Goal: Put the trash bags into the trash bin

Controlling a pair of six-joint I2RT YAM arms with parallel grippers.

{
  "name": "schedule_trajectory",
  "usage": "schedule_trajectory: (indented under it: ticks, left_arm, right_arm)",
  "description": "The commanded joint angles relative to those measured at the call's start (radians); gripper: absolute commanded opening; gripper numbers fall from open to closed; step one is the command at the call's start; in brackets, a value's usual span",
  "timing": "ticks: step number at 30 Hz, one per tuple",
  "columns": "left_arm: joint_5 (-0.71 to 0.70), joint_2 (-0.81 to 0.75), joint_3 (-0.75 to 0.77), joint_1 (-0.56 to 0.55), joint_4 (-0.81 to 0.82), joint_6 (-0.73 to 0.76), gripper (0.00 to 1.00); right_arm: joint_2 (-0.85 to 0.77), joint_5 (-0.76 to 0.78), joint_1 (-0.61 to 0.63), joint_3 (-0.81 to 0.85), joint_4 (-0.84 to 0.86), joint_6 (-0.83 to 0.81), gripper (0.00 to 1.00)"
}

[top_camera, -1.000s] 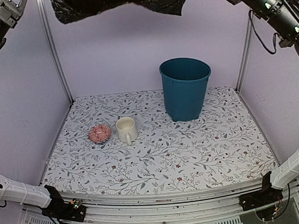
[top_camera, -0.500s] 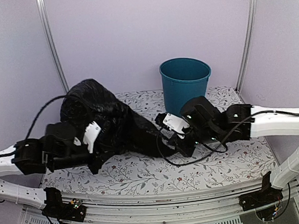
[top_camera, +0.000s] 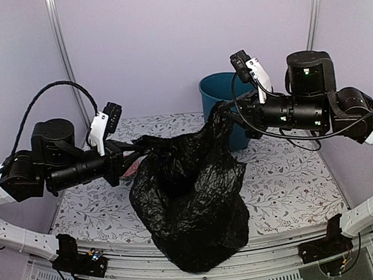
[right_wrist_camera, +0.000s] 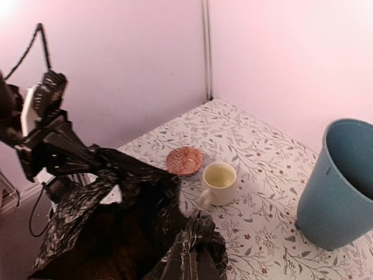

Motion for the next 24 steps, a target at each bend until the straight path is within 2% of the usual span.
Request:
schedule_trajectory:
  ticks: [1,7,11,13,15,20,22,24]
  left_arm:
    - [-0.068,0.002,0.043,0.035,-0.006,-0.062,0.0]
    - [0.187,0.091,0.064,0.311,-0.004,-0.15,0.0]
    - [0.229,0.202,0.145,0.428,0.007,-0.13,0.0]
    - [0.24,0.267,0.244,0.492,0.008,-0.108,0.0]
    - [0.266,0.331,0.369,0.543,0.0,-0.078,0.0]
    - [0.242,0.435,0.743,0.56,-0.03,0.083,0.0]
    - [0.267,0.436,0.873,0.558,-0.012,0.142,0.0]
    - [0.336,0.414,0.951,0.549,0.037,0.204,0.0]
  right_arm:
    - [0.012,0.061,-0.076,-0.017,-0.025,0.1,0.01]
    - [0.089,0.03,-0.197,-0.028,-0.029,0.148,0.01]
    - [0.242,-0.018,-0.309,0.049,-0.022,0.163,0.01]
    - [0.336,-0.053,-0.355,0.162,-0.024,0.154,0.01]
    - [0.423,-0.054,-0.367,0.342,-0.045,0.132,0.01]
    - [0.586,-0.063,-0.367,0.895,-0.116,0.02,0.01]
    - [0.578,-0.084,-0.362,0.997,-0.08,-0.018,0.01]
    - [0.486,-0.126,-0.34,0.947,0.015,-0.068,0.01]
